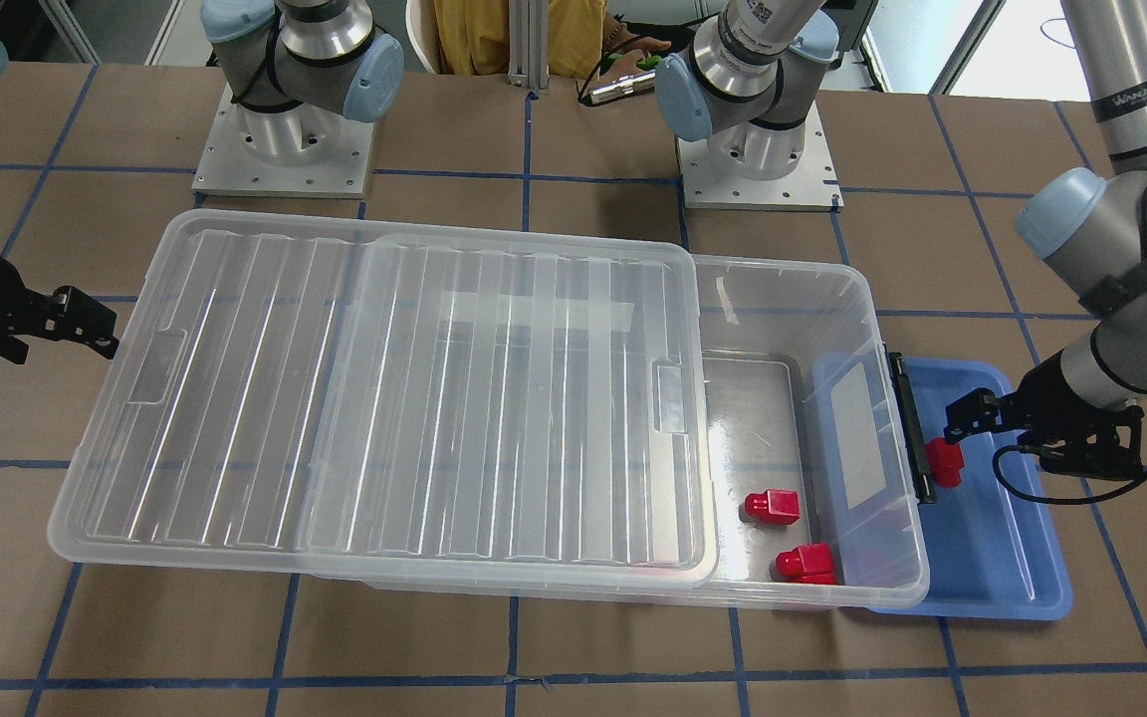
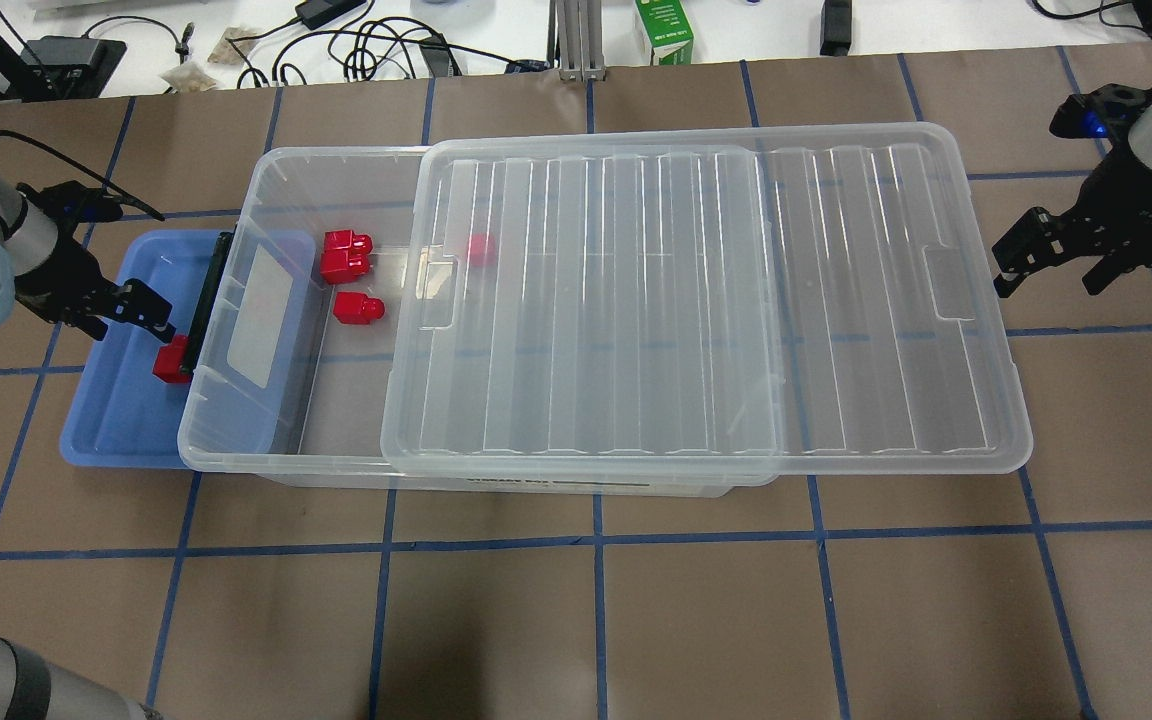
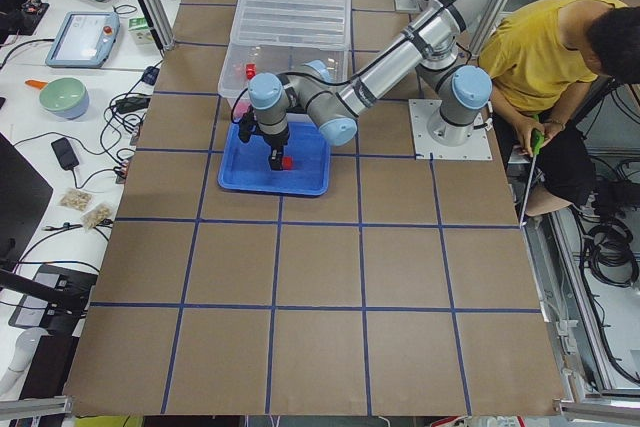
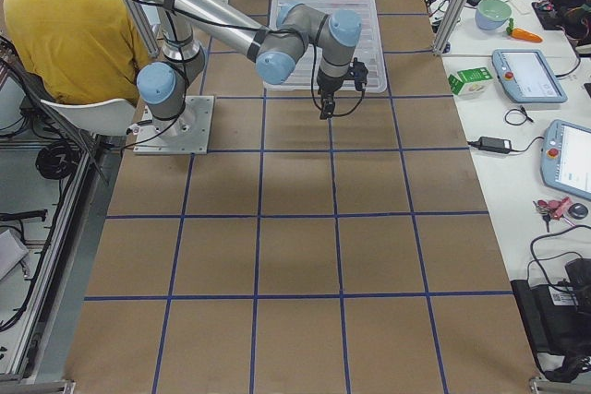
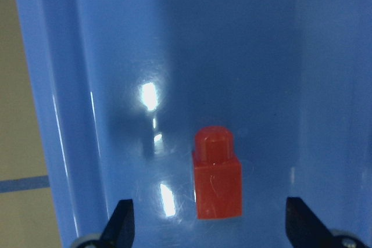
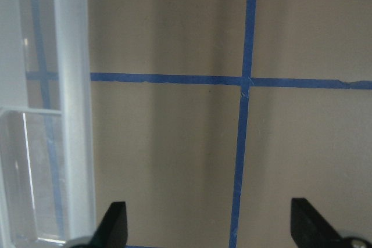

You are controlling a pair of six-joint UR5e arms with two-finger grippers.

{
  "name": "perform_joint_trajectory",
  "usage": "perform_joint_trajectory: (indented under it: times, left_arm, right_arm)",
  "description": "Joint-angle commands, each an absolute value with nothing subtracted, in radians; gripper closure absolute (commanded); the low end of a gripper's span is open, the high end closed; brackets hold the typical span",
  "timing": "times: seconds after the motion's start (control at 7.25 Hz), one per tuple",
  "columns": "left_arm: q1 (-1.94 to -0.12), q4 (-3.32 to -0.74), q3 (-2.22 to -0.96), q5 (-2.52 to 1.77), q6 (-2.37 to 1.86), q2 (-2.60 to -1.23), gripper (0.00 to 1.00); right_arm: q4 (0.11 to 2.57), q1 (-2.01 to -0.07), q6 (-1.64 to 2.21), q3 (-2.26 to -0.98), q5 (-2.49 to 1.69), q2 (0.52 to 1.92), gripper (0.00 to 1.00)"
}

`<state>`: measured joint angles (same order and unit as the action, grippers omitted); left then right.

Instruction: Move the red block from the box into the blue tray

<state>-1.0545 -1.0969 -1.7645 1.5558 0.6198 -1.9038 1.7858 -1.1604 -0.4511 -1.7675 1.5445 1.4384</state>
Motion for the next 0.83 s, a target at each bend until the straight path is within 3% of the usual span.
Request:
perform_joint_trajectory:
  times: [0.0, 0.28, 0.69]
  left_arm:
    - [-1.101, -1.278, -1.698, 1.542, 0.576, -1.785, 0.05]
    - [-1.207, -1.441, -1.617, 1.555, 0.452, -1.697, 0.04]
    - [-1.461, -1.463, -1.611, 1.595, 0.15, -1.609, 0.0]
  right_arm:
    - [1.787, -1.19, -0.445, -1.77, 1.545, 1.436, 0.0]
    - [1.786, -1.207, -0.437, -1.77, 1.543, 1.436, 0.0]
    - [1.804, -1.302, -0.344, -1.769, 1.545, 1.419, 0.0]
